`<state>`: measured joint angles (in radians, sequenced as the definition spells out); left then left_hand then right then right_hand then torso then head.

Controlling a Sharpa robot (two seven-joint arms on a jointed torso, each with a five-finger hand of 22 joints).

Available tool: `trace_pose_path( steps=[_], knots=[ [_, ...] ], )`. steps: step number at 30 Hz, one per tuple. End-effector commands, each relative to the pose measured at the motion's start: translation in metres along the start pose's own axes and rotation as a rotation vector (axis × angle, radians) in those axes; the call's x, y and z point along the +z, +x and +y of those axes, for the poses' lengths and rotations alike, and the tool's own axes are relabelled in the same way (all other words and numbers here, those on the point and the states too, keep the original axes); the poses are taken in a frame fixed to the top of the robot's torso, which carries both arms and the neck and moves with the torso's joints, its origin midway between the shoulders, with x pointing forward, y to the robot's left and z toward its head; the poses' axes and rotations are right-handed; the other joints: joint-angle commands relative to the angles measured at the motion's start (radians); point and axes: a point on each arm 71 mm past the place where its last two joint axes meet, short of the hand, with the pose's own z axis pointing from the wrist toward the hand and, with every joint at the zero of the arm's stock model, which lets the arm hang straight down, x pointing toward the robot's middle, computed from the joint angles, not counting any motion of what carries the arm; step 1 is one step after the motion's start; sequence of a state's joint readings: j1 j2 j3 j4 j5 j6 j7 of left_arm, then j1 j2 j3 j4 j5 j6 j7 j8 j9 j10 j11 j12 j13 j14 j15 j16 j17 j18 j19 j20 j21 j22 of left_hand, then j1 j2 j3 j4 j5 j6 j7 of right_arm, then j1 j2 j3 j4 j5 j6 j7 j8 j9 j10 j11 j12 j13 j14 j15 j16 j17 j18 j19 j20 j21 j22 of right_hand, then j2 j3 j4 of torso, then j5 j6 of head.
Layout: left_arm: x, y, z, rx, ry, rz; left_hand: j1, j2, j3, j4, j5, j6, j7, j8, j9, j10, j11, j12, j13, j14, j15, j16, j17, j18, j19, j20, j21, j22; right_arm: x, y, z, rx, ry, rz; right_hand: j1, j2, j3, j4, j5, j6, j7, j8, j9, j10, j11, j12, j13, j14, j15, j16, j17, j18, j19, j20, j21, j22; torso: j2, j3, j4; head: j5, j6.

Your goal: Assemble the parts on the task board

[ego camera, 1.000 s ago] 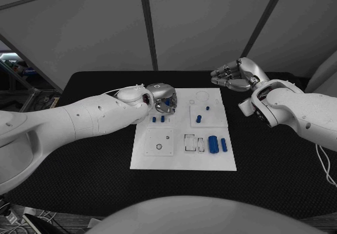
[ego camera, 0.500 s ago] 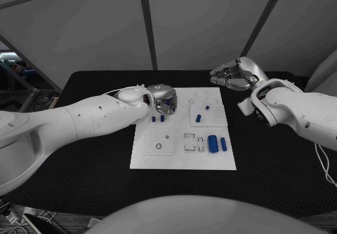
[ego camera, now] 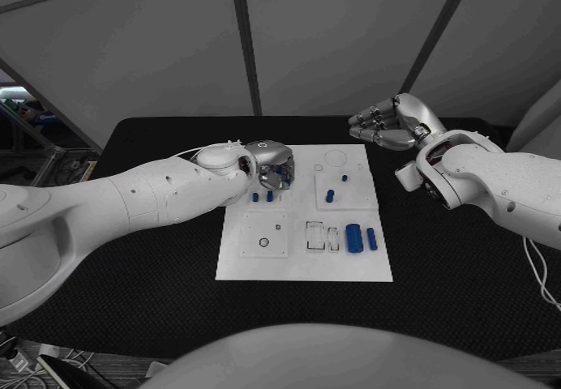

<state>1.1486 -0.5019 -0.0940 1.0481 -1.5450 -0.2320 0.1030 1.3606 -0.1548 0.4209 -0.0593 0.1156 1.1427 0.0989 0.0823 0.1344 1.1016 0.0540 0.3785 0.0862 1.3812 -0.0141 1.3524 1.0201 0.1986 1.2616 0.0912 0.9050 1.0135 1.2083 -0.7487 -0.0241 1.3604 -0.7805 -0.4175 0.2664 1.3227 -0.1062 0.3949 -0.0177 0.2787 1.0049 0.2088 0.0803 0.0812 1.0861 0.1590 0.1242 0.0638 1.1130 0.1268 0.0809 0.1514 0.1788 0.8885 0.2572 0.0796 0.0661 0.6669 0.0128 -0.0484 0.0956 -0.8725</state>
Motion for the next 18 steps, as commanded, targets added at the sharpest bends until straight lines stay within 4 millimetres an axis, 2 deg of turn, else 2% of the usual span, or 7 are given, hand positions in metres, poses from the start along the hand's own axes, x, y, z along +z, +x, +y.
trace_pose_path(
  steps=[1,8,18],
  knots=[
    [0.0007,0.0019,-0.0015,-0.014,0.013,0.017,0.001,0.014,0.011,-0.001,-0.004,0.006,0.005,-0.003,-0.002,0.013,0.0,-0.008,-0.003,0.012,-0.001,0.008,0.007,-0.054,0.009,0.0,0.012,0.009,0.0007,0.0008,0.0023,0.001,-0.012,0.007,0.001,-0.006,0.005,-0.001,0.004,-0.001,0.008,-0.004,-0.001,-0.007,0.002,0.0,-0.001,-0.003,0.002,0.001,-0.001,0.007,0.006,0.001,-0.007,0.0,-0.001,0.0006,0.0008,-0.001,0.0],
    [0.0005,0.0016,0.0002,-0.019,0.01,0.006,0.015,0.032,0.052,-0.015,-0.01,0.029,0.01,0.0,-0.003,0.053,-0.008,-0.026,-0.005,0.042,-0.009,0.04,0.059,-0.06,0.026,-0.007,0.055,0.051,0.0007,0.0009,0.0025,0.001,-0.012,0.007,0.001,-0.006,0.005,-0.001,0.004,-0.001,0.008,-0.004,-0.001,-0.007,0.002,0.0,-0.001,-0.003,0.002,0.001,-0.001,0.007,0.006,0.001,-0.007,0.0,-0.001,0.0005,0.0003,0.0,0.0],
    [-0.0016,-0.0001,0.0037,-0.036,0.005,-0.021,0.029,0.036,0.082,-0.041,-0.015,0.05,0.013,0.001,-0.005,0.089,-0.009,-0.052,-0.003,0.062,-0.011,0.059,0.089,-0.067,0.044,-0.011,0.096,0.091,0.0005,0.0008,0.0026,0.001,-0.013,0.007,0.0,-0.006,0.005,0.0,0.005,-0.001,0.008,-0.004,-0.001,-0.007,0.002,0.0,-0.001,-0.003,0.002,0.001,-0.001,0.007,0.006,0.002,-0.007,0.0,-0.001,-0.0004,0.0013,-0.002,0.0]
  ],
)
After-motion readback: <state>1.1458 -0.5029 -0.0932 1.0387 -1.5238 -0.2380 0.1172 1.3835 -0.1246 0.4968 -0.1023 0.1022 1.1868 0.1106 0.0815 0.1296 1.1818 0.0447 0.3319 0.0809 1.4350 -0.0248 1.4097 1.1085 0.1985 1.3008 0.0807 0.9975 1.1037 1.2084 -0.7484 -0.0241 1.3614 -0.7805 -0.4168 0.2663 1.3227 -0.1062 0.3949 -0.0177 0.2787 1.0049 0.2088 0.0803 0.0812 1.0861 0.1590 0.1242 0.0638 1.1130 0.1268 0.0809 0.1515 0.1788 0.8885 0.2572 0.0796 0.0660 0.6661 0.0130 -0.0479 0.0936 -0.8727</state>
